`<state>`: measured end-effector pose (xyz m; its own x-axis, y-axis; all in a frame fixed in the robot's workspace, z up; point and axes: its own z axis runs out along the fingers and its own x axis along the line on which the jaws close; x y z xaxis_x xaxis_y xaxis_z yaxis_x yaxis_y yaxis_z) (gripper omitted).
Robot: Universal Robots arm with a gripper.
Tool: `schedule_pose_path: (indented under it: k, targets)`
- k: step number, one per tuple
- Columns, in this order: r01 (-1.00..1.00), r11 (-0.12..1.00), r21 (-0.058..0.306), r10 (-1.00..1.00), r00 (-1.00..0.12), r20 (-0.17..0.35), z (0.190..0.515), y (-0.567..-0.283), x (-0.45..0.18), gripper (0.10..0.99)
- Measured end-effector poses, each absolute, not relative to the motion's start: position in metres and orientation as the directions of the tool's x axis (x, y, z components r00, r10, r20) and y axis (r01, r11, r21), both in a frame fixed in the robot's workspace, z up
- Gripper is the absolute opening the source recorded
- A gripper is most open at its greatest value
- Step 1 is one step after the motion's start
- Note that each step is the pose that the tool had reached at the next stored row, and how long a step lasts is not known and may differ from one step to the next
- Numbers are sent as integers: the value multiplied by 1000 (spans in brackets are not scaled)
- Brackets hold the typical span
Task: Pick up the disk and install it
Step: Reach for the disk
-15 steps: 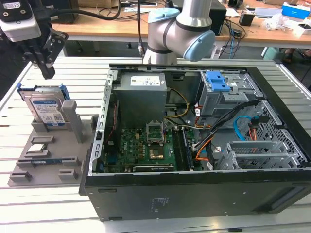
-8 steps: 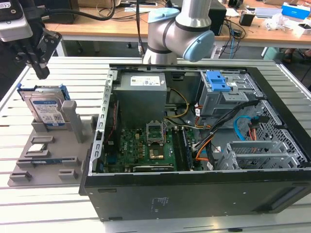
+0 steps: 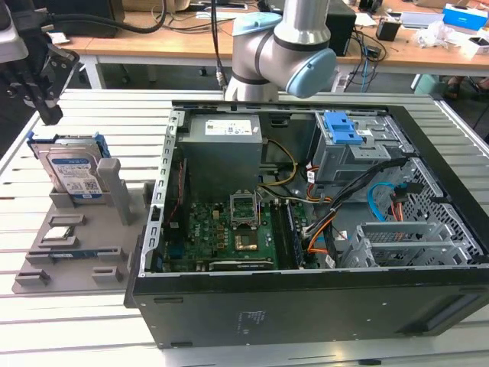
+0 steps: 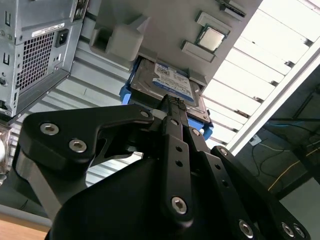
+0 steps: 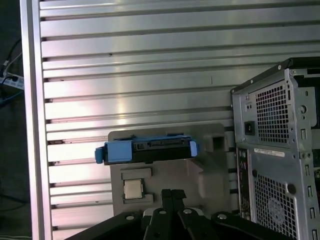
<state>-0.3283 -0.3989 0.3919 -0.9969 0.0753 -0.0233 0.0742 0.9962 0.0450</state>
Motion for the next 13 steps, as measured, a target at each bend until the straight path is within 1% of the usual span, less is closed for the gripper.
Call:
schedule_pose_path:
  k: [13]
  targets:
    - [74,996,45,75,-997,-23,391,-399,-355,106]
